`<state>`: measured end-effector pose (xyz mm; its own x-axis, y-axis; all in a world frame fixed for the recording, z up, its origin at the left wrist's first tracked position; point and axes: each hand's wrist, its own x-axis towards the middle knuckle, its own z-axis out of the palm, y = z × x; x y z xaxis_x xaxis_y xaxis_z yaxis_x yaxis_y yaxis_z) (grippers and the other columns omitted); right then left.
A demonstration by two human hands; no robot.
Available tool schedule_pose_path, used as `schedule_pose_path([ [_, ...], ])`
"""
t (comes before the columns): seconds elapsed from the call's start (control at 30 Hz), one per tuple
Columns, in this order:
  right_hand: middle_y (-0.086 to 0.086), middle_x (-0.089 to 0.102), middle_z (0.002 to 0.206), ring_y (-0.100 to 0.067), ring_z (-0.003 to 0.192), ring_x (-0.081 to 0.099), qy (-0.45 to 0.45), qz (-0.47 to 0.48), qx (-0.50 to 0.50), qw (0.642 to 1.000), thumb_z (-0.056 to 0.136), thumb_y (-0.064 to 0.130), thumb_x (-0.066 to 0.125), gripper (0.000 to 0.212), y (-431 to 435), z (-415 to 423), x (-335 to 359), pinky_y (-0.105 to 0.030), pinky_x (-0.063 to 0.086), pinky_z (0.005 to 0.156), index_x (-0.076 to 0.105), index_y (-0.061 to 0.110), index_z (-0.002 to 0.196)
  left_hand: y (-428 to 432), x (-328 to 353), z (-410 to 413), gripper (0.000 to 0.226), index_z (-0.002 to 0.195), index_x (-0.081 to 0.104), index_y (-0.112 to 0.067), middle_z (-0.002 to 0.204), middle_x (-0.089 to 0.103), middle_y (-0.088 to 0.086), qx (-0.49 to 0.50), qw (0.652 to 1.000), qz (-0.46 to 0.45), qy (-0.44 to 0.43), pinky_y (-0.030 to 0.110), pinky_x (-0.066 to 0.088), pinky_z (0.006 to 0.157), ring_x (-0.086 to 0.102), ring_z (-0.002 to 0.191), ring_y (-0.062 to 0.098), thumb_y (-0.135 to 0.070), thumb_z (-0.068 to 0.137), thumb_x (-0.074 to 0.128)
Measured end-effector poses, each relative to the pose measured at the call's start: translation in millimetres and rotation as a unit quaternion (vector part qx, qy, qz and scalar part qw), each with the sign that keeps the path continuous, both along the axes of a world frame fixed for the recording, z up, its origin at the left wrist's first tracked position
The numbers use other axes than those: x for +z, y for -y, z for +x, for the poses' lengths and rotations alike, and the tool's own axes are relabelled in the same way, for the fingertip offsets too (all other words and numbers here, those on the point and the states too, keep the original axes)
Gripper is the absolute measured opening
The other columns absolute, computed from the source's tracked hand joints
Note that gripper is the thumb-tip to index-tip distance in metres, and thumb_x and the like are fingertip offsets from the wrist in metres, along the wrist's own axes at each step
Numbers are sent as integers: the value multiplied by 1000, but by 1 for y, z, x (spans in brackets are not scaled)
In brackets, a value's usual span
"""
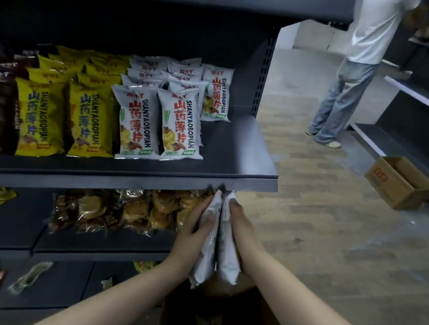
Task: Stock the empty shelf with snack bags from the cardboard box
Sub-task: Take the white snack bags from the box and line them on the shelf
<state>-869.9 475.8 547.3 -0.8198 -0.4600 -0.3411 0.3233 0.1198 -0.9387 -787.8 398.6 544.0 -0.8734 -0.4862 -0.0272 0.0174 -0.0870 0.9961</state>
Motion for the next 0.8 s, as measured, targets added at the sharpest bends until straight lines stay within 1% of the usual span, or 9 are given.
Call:
schedule_pose_path([
  [0.1, -3, 71, 108, -20, 97, 68, 19, -21, -13, 1000, 85, 64, 44, 50, 0, -11, 21, -39, 50, 94, 67, 29, 113, 7, 21, -2, 43, 132, 45, -41, 141, 45, -15, -5, 999, -23, -37, 34, 34, 113, 42, 131, 2, -45, 89, 49],
  [0.23, -2, 70, 89, -17, 83, 67, -17, -61, -29, 998, 98, 53, 32, 41, 12, -22, 65, -29, 53, 71, 64, 28, 98, 16, 62, -28, 52, 136, 36, -42, 148, 36, -16, -13, 997, -50, -65, 36, 26, 118, 33, 136, 0, -48, 86, 47],
  [0.37, 1, 71, 100, -16, 95, 66, -109, -64, -54, 991, 96, 56, 32, 42, 35, -28, 102, -33, 52, 88, 65, 32, 103, 30, 102, -49, 56, 141, 39, -33, 147, 40, -12, -15, 993, -57, -104, 37, 27, 117, 37, 136, 4, -46, 88, 51],
  [0.47, 8, 67, 102, -7, 98, 62, -209, -87, -55, 972, 101, 43, 31, 35, 45, -32, 126, -19, 46, 81, 62, 30, 110, 37, 123, -56, 52, 144, 35, -27, 145, 42, -10, -4, 987, -88, -131, 23, 33, 111, 40, 133, 3, -36, 95, 49],
  [0.57, 5, 62, 120, -9, 112, 57, -252, -108, -27, 961, 102, 38, 32, 36, 51, -39, 148, -21, 45, 95, 56, 25, 125, 46, 142, -61, 42, 137, 38, -30, 132, 50, -18, 9, 981, -115, -159, 5, 39, 95, 47, 118, -12, -28, 97, 47],
  [0.63, 2, 58, 132, -14, 121, 54, -217, -103, 5, 971, 93, 58, 38, 53, 57, -49, 155, -34, 41, 106, 51, 27, 133, 56, 151, -65, 39, 134, 40, -33, 128, 52, -18, 6, 982, -103, -159, 7, 42, 94, 51, 113, -13, -25, 97, 48],
  [0.7, 3, 57, 134, -15, 121, 56, -128, -107, 51, 985, 71, 77, 49, 79, 61, -58, 158, -40, 42, 107, 46, 33, 137, 68, 156, -69, 39, 130, 44, -43, 135, 51, -16, 9, 987, -82, -136, 23, 41, 105, 50, 122, -1, -33, 94, 53],
  [0.73, 2, 60, 131, -16, 117, 60, -82, -120, 71, 987, 69, 76, 55, 80, 62, -63, 157, -41, 45, 104, 46, 34, 136, 73, 158, -71, 39, 127, 46, -48, 137, 50, -16, 11, 990, -73, -122, 32, 38, 109, 49, 125, 4, -40, 91, 55],
  [0.8, -2, 67, 120, -19, 107, 66, -39, -141, 94, 985, 83, 62, 58, 58, 64, -69, 153, -41, 51, 95, 50, 30, 131, 79, 160, -73, 47, 127, 47, -51, 139, 49, -17, 8, 993, -79, -88, 38, 34, 112, 46, 129, 7, -54, 81, 56],
])
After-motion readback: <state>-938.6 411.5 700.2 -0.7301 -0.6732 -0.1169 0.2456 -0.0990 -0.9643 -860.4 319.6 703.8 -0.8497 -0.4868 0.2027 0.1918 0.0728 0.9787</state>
